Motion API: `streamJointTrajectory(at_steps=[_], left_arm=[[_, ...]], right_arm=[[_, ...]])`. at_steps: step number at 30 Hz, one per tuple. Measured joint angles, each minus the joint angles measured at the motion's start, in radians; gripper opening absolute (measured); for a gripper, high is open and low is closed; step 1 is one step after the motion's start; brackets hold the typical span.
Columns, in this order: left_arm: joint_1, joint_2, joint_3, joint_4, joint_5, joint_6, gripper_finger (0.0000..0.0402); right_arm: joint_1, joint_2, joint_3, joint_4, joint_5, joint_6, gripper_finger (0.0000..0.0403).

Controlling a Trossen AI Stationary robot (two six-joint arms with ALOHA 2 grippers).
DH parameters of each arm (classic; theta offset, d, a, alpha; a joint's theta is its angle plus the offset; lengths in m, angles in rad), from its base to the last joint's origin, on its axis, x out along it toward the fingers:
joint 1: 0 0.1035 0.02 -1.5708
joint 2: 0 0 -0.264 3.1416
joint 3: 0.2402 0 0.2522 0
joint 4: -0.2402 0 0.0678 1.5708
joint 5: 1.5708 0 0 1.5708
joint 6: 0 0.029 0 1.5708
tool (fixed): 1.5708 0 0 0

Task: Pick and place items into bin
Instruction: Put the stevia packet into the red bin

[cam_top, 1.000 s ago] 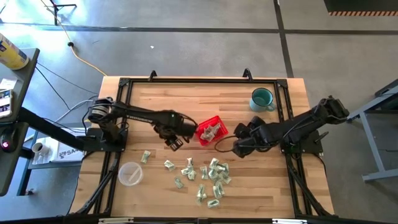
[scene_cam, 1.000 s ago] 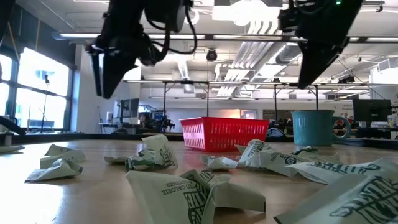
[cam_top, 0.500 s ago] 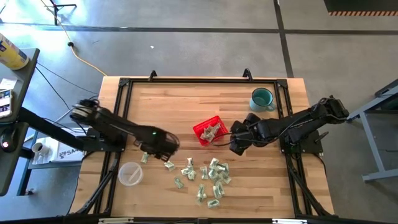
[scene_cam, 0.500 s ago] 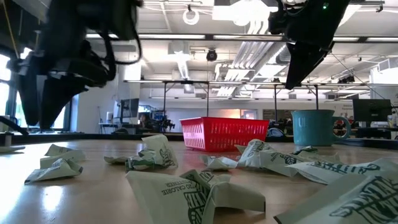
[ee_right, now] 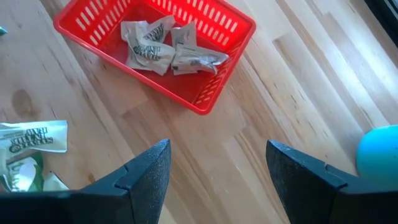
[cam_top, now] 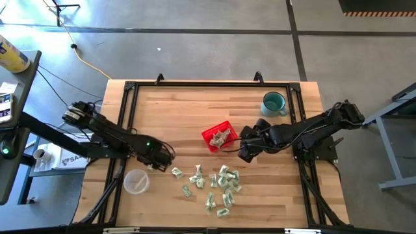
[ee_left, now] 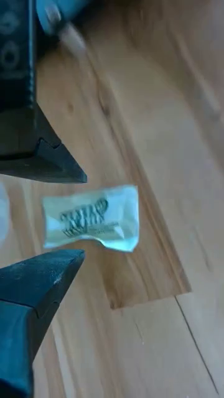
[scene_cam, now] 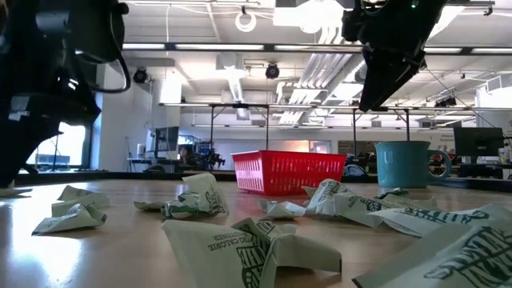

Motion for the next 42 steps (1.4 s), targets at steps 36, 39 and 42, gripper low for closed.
streamJointTrajectory(at_steps=[36, 39, 42], left_arm=[[0.458, 0.204, 0.423, 0.601, -0.081, 0.843, 0.0079], [0.459, 0.297, 0.497, 0.598, -0.049, 0.868, 0.0103], [0.459, 0.364, 0.545, 0.549, -0.036, 0.882, 0.0126]], right_arm=[[0.166, 0.000, 0.000, -0.216, 0.049, 0.258, 0.0254], [0.196, 0.000, 0.000, -0.231, 0.043, 0.316, 0.0254], [0.209, 0.000, 0.000, -0.224, 0.020, 0.323, 0.0254]])
